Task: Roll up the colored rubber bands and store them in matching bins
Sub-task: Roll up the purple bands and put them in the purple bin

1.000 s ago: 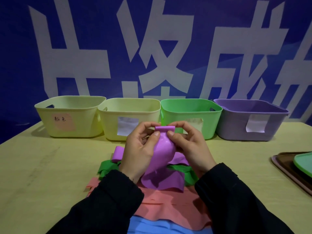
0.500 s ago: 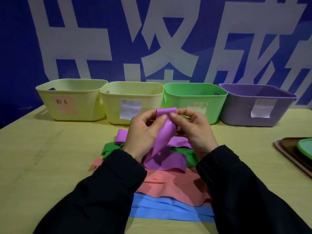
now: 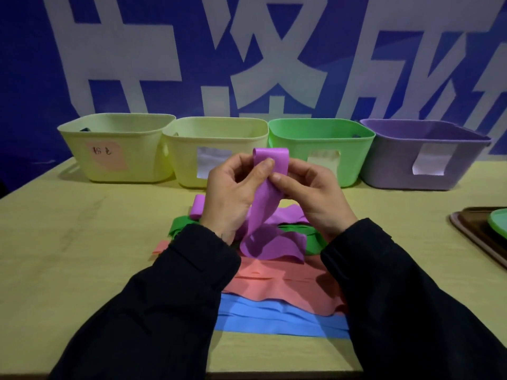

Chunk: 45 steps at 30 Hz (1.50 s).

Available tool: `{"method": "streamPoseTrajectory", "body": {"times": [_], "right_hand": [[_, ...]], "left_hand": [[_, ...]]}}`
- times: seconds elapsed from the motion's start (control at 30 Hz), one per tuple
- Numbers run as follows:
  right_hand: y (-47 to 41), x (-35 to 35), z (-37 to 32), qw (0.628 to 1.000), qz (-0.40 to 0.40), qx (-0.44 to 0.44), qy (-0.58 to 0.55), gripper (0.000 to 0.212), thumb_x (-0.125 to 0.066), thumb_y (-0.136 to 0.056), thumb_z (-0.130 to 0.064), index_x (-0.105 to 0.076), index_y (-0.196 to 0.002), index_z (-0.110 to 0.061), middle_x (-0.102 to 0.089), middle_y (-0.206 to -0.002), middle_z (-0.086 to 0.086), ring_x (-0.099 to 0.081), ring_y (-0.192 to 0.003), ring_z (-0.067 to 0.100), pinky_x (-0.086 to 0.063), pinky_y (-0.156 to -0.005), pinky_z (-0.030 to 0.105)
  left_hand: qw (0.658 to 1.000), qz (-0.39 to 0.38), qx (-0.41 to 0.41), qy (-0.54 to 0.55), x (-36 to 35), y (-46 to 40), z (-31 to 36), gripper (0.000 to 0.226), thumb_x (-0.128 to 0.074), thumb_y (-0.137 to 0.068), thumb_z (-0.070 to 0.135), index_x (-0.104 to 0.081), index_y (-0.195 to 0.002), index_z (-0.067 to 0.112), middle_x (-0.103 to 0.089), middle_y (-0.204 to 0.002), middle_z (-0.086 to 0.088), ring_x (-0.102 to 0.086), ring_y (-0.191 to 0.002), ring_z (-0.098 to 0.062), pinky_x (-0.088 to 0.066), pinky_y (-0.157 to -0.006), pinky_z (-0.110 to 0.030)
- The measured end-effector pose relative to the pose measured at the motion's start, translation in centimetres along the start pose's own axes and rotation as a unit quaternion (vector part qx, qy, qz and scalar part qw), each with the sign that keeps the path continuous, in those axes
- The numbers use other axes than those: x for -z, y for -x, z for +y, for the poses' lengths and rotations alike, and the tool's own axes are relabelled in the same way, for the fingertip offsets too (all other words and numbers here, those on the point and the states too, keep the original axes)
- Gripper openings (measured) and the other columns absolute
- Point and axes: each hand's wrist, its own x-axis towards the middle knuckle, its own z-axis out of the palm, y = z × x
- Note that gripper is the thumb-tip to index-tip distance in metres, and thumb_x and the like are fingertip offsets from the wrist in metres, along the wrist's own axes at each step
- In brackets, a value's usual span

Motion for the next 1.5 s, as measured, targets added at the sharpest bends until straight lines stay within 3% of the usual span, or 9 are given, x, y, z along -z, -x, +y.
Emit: {"method": "streamPoseTrajectory", "body": {"times": [0.2,0.37,0.5,0.6,0.73,0.93,1.23,1.37,1.5], "right_hand": [[-0.1,0.4,-0.3,0.999,-0.022,0.022,0.029,0.029,-0.049,-0.101,-0.007,-0.061,-0.127,0.0,-0.072,-0.112,0.016,-0.066,-0.1,0.019,-0.056,-0.089,0.035],[-0.2,0.4,-0.6,0.999,-0.038,0.022,0.031,0.035,-0.045,-0.102,-0.008,-0.054,-0.136,-0.003,-0.07,-0.115,0.007,-0.066,-0.105,0.017,-0.054,-0.092,0.033],[0.0,0.3,-0.8,1.0,0.002,0.005,0.031,0.04,-0.048,-0.104,-0.01,-0.049,-0.144,-0.012,-0.063,-0.082,0.013,-0.063,-0.08,0.012,-0.057,-0.076,0.029],[0.0,0.2,-1.2,0.998,0.041,-0.001,0.044,0.028,-0.056,-0.101,-0.014,-0.061,-0.128,-0.017,-0.062,-0.075,0.027,-0.063,-0.072,0.02,-0.06,-0.066,0.038],[-0.1,0.4,-1.2,0.996,0.078,-0.036,0.014,0.018,-0.06,-0.098,-0.017,-0.067,-0.114,-0.012,-0.068,-0.07,0.004,-0.061,-0.061,0.014,-0.055,-0.057,0.025],[0.1,0.4,-1.1,0.997,0.06,-0.053,-0.008,0.021,-0.071,-0.087,-0.03,-0.068,-0.095,-0.011,-0.068,-0.076,0.005,-0.063,-0.064,0.014,-0.053,-0.058,0.023],[0.0,-0.1,-0.6,0.997,0.069,0.0,0.029,0.009,-0.06,-0.097,-0.008,-0.06,-0.094,-0.016,-0.064,-0.078,0.003,-0.059,-0.068,0.007,-0.052,-0.06,0.023],[-0.1,0.1,-0.3,0.992,0.079,0.052,0.081,0.013,-0.065,-0.094,-0.012,-0.064,-0.09,-0.024,-0.065,-0.082,-0.009,-0.058,-0.078,0.007,-0.048,-0.075,0.027],[-0.1,0.2,-0.2,0.991,0.091,0.062,0.076,0.008,-0.07,-0.087,-0.02,-0.07,-0.086,-0.028,-0.065,-0.082,-0.001,-0.057,-0.079,0.016,-0.047,-0.075,0.035]], "left_hand": [[1.0,-0.006,-0.01,0.011,0.1,0.1,0.2,0.007,-0.075,-0.088,0.013,-0.069,-0.091,0.012,-0.07,-0.082,-0.002,-0.063,-0.079,-0.013,-0.054,-0.072,-0.025],[0.999,-0.029,-0.005,-0.026,0.1,0.3,0.3,0.012,-0.069,-0.095,0.015,-0.075,-0.105,0.017,-0.077,-0.101,-0.012,-0.069,-0.09,-0.016,-0.057,-0.081,-0.031],[0.997,-0.021,-0.027,-0.071,0.1,0.2,0.2,0.014,-0.064,-0.099,0.017,-0.076,-0.103,0.011,-0.075,-0.096,-0.016,-0.068,-0.084,-0.012,-0.055,-0.075,-0.029],[0.993,-0.044,-0.039,-0.101,0.2,0.3,0.1,0.017,-0.063,-0.1,0.018,-0.076,-0.107,0.012,-0.075,-0.099,-0.012,-0.07,-0.088,-0.013,-0.057,-0.079,-0.031],[0.993,-0.072,-0.03,-0.094,0.3,0.4,0.1,0.019,-0.063,-0.099,0.016,-0.075,-0.112,0.008,-0.075,-0.104,-0.013,-0.073,-0.098,-0.029,-0.059,-0.09,-0.049],[0.991,-0.084,-0.027,-0.098,0.3,0.5,0.3,0.019,-0.063,-0.098,0.02,-0.075,-0.113,0.018,-0.076,-0.104,-0.009,-0.072,-0.101,-0.031,-0.056,-0.091,-0.056],[0.989,-0.085,-0.019,-0.12,0.3,0.4,0.3,0.02,-0.059,-0.101,0.022,-0.074,-0.114,0.023,-0.075,-0.105,-0.01,-0.071,-0.101,-0.027,-0.055,-0.094,-0.052],[0.987,-0.092,-0.018,-0.13,0.4,0.4,0.2,0.022,-0.058,-0.102,0.02,-0.074,-0.115,0.028,-0.076,-0.107,-0.002,-0.07,-0.104,-0.019,-0.056,-0.096,-0.043],[0.99,-0.086,0.002,-0.114,0.3,0.5,0.3,0.024,-0.055,-0.104,0.016,-0.074,-0.107,0.03,-0.078,-0.1,-0.002,-0.072,-0.098,-0.014,-0.057,-0.09,-0.036]]}}
